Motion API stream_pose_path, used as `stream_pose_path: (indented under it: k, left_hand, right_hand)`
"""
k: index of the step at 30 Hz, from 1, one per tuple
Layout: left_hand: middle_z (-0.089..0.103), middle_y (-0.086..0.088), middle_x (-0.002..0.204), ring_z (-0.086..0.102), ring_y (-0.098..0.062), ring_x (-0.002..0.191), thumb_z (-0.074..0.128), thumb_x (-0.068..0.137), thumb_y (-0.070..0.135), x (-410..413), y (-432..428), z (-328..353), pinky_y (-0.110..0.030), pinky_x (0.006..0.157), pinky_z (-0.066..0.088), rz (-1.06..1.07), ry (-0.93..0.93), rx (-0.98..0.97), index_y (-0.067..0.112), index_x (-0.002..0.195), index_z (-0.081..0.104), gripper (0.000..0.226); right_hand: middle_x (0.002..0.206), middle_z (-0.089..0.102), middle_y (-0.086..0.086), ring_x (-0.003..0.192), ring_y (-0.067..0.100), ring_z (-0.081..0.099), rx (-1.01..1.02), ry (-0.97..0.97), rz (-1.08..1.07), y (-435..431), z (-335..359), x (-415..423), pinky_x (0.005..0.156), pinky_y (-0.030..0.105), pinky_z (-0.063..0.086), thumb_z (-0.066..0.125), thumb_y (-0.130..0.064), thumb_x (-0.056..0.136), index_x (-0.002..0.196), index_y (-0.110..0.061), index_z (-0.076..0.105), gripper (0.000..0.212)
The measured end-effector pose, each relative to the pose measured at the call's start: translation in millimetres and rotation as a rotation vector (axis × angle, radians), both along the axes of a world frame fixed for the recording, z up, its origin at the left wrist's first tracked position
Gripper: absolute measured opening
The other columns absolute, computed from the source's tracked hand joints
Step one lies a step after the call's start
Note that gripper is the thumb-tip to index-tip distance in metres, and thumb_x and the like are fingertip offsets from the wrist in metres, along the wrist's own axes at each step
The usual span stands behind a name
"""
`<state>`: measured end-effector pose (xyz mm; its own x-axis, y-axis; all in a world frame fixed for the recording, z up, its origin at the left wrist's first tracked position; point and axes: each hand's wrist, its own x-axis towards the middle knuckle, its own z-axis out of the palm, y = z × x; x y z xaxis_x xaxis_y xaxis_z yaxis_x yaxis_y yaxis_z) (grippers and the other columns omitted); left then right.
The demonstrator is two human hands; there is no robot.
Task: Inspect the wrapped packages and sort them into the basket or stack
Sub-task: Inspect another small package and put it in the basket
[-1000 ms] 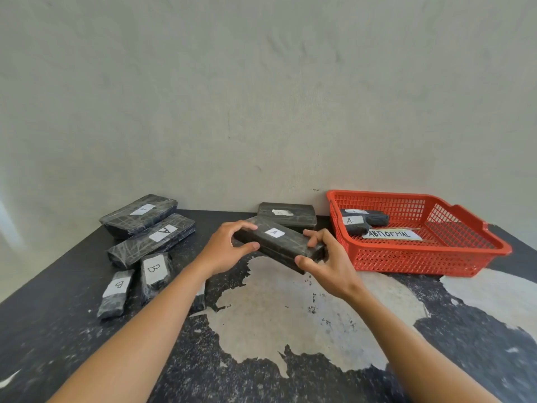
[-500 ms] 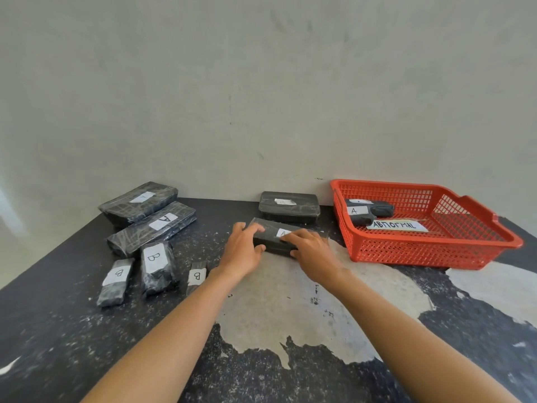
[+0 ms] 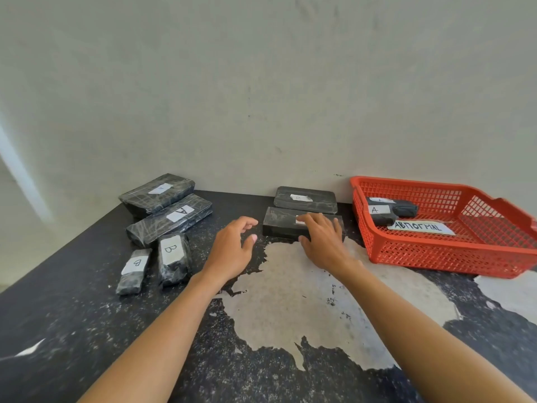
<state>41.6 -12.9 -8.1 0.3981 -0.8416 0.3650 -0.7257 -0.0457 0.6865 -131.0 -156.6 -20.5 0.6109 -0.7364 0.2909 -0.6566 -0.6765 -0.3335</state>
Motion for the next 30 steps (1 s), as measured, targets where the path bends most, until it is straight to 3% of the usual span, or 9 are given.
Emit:
stream_pose_path:
  k: [5, 10, 12, 16, 19, 21, 23, 26, 30]
  left_hand:
    - [0.068, 0.003, 0.110, 0.063, -0.007, 0.099, 0.054, 0.098, 0.008, 16, 21, 10, -0.018, 0.086, 0.049, 0.043, 0.024, -0.102, 0.018, 0.119, 0.062, 0.025]
    - [0.068, 0.004, 0.108, 0.064, -0.008, 0.100, 0.052, 0.098, 0.006, 34, 43, 12, -0.014, 0.085, 0.047, 0.103, 0.072, -0.142, 0.019, 0.118, 0.061, 0.025]
    - [0.068, 0.003, 0.107, 0.065, -0.009, 0.100, 0.050, 0.098, 0.003, 38, 50, 11, -0.014, 0.084, 0.046, 0.116, 0.084, -0.129, 0.019, 0.117, 0.062, 0.027]
    - [0.068, 0.001, 0.108, 0.065, -0.010, 0.102, 0.050, 0.098, 0.001, 42, 56, 8, -0.016, 0.086, 0.047, 0.131, 0.090, -0.110, 0.019, 0.117, 0.062, 0.029]
    - [0.067, 0.000, 0.111, 0.063, -0.009, 0.102, 0.052, 0.097, 0.002, 39, 55, 7, -0.013, 0.084, 0.045, 0.113, 0.065, -0.080, 0.017, 0.119, 0.061, 0.029]
    - [0.066, 0.000, 0.117, 0.061, -0.011, 0.108, 0.055, 0.096, 0.004, 35, 51, 7, -0.020, 0.090, 0.047, 0.082, 0.052, -0.038, 0.018, 0.122, 0.061, 0.030]
    - [0.062, 0.001, 0.126, 0.057, -0.014, 0.118, 0.058, 0.096, 0.008, 30, 44, 7, -0.031, 0.100, 0.047, 0.069, 0.025, 0.003, 0.020, 0.125, 0.060, 0.031]
    - [0.054, 0.002, 0.138, 0.049, -0.016, 0.128, 0.060, 0.096, 0.016, 21, 31, 7, -0.033, 0.106, 0.041, 0.057, 0.004, 0.060, 0.021, 0.131, 0.057, 0.036]
    - [0.061, 0.000, 0.128, 0.059, -0.014, 0.109, 0.065, 0.093, 0.019, 10, 12, 9, -0.027, 0.093, 0.044, 0.007, 0.207, 0.105, 0.026, 0.131, 0.057, 0.039]
  right_hand:
    - [0.141, 0.049, -0.005, 0.135, 0.018, 0.038, 0.046, -0.024, 0.146, 59, 4, 27, 0.113, 0.041, 0.020, 0.050, -0.054, 0.095, 0.135, -0.028, 0.051, 0.048]
    - [0.143, 0.048, 0.000, 0.135, 0.022, 0.037, 0.154, 0.091, 0.244, 102, -1, 57, 0.110, 0.047, 0.023, 0.044, -0.082, 0.079, 0.138, -0.023, 0.048, 0.084]
    - [0.139, 0.049, 0.002, 0.134, 0.024, 0.034, 0.151, 0.104, 0.225, 116, -4, 68, 0.108, 0.046, 0.024, 0.043, -0.086, 0.074, 0.134, -0.023, 0.052, 0.088]
    - [0.130, 0.052, 0.004, 0.130, 0.028, 0.032, 0.111, 0.114, 0.168, 129, -12, 87, 0.104, 0.045, 0.026, 0.047, -0.081, 0.076, 0.118, -0.021, 0.060, 0.074]
    - [0.117, 0.056, 0.006, 0.118, 0.030, 0.042, 0.203, 0.107, 0.120, 123, -7, 87, 0.097, 0.046, 0.031, 0.055, -0.059, 0.084, 0.090, -0.021, 0.058, 0.039]
    - [0.102, 0.058, 0.005, 0.103, 0.030, 0.050, 0.246, 0.078, 0.106, 114, -1, 81, 0.088, 0.043, 0.035, 0.056, -0.043, 0.087, 0.080, -0.021, 0.052, 0.022]
    - [0.098, 0.062, 0.004, 0.091, 0.026, 0.054, 0.274, 0.055, 0.116, 102, 2, 71, 0.082, 0.039, 0.038, 0.057, -0.033, 0.091, 0.096, -0.020, 0.060, 0.014]
    - [0.107, 0.067, 0.005, 0.086, 0.018, 0.059, 0.377, -0.031, 0.158, 87, 10, 51, 0.069, 0.024, 0.046, 0.059, -0.021, 0.094, 0.120, -0.017, 0.060, 0.026]
    - [0.100, 0.066, -0.002, 0.081, 0.011, 0.060, 0.371, -0.150, 0.154, 69, 21, 30, 0.064, 0.019, 0.044, 0.062, -0.020, 0.094, 0.125, -0.018, 0.060, 0.030]
